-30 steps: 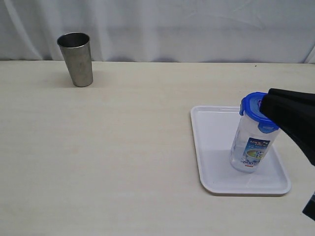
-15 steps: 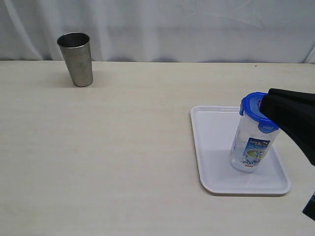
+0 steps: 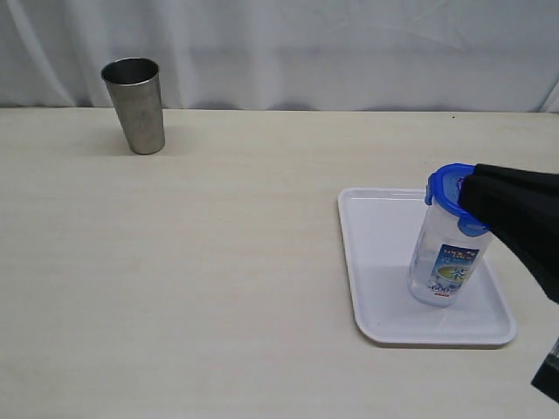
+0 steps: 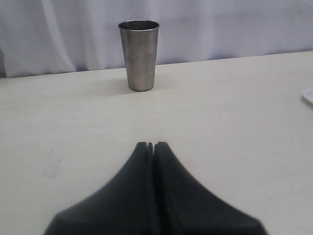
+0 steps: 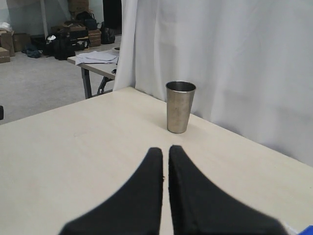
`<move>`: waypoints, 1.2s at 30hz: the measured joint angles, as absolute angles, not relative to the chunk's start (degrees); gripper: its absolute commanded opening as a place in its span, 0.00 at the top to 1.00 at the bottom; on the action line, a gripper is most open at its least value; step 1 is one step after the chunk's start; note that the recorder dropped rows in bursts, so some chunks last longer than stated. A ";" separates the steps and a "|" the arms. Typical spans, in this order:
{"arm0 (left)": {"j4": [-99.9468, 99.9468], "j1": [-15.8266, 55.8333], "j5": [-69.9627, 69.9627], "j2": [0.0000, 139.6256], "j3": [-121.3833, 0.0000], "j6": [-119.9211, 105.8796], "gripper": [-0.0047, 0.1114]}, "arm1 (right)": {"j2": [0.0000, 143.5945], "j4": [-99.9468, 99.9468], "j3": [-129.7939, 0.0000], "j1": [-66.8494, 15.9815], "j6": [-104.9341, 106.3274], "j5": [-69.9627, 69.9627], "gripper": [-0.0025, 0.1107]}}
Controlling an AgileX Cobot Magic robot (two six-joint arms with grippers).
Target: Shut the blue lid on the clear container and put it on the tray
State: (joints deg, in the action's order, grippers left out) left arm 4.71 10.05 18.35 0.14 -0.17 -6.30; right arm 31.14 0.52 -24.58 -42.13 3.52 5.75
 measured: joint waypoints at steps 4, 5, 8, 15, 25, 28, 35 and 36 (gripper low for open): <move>4.71 10.05 18.43 0.14 -0.17 -6.30 0.96 | 29.78 0.52 -21.68 -42.13 3.52 4.76 0.94; 4.71 10.05 18.43 0.14 -0.17 -6.30 0.96 | 29.24 0.52 -20.82 -42.13 3.52 4.01 0.94; 4.71 10.05 18.43 0.14 -0.17 -6.30 0.96 | 25.95 0.52 -17.26 -40.31 3.74 -0.42 0.94; 4.71 10.05 18.57 0.14 -0.17 -6.30 0.96 | 14.32 0.64 -10.79 -30.42 3.74 -6.85 0.94; 4.71 10.05 18.57 0.14 -0.17 -6.30 0.96 | 0.65 -0.44 -0.68 -15.29 3.74 -6.84 0.94; 4.71 10.05 18.57 0.14 -0.17 -6.30 0.96 | 0.30 -1.50 -0.39 -12.07 3.74 -1.38 0.94; 4.71 10.05 18.57 0.14 -0.17 -6.30 0.96 | 0.30 -1.80 -0.17 -7.29 3.62 12.70 0.94; 4.71 10.05 18.57 0.14 -0.17 -6.30 0.96 | 0.30 -1.80 -0.17 -7.07 3.63 14.10 0.94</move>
